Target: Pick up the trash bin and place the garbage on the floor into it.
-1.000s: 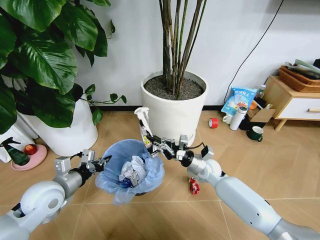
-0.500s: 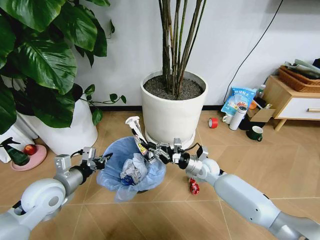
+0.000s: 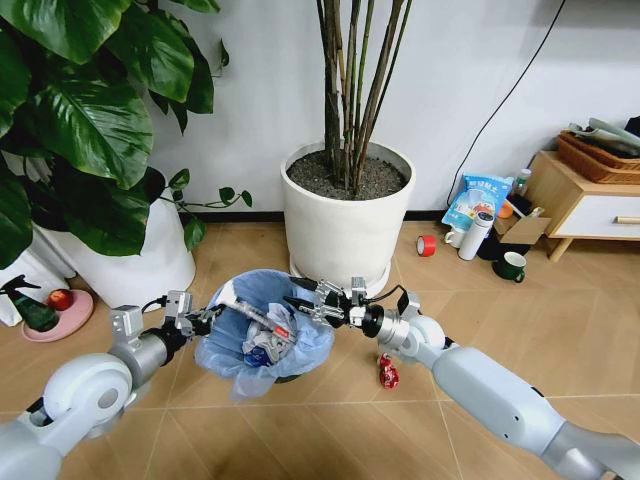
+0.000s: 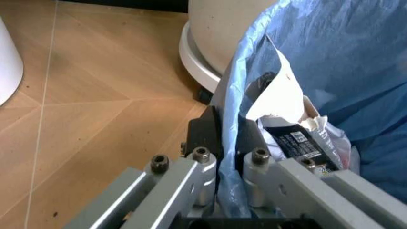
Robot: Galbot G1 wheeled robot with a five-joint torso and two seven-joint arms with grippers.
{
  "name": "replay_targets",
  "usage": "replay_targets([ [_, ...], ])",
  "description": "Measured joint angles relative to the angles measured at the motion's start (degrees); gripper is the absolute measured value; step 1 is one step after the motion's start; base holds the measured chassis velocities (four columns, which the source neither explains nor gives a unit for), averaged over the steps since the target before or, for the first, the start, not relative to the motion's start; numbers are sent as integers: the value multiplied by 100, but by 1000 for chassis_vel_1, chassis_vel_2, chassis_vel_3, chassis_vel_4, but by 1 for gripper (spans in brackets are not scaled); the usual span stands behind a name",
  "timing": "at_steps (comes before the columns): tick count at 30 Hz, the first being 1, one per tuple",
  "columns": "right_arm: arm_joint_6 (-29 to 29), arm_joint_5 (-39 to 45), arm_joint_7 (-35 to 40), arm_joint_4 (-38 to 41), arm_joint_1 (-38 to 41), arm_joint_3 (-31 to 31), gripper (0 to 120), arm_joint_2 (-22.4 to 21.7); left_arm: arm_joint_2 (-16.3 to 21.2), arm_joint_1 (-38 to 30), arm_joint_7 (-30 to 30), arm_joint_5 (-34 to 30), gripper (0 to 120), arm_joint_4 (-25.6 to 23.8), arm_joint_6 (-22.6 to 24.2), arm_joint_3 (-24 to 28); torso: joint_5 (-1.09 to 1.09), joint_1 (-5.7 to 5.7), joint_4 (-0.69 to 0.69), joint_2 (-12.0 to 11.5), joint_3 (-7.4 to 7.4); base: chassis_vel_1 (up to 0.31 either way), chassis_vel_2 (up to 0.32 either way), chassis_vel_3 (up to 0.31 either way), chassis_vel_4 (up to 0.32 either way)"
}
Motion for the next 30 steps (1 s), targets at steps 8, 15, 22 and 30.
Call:
replay_targets([
  [8, 14, 28, 152, 34, -236, 394, 97, -28, 6, 12, -11, -10, 0, 7, 4, -31, 1, 0, 1, 0, 0, 0, 0, 0, 0],
  [15, 210, -450, 2277, 222, -1276, 1188, 100, -338, 20, 157, -47, -12, 0, 6, 6, -208, 1, 0, 0, 0, 0, 0, 0, 0, 0],
  [22, -76, -1423, 3936, -560, -2337, 1870, 100, -146, 36, 173, -85, -26, 0, -40, 9, -227, 1, 0, -1, 0, 0, 0, 0, 0, 0],
  [30, -88, -1669, 3936, -974, -2408, 1893, 100, 148, 46, 176, -110, -71, 0, -85, 10, -260, 1, 0, 0, 0, 0, 0, 0, 0, 0],
])
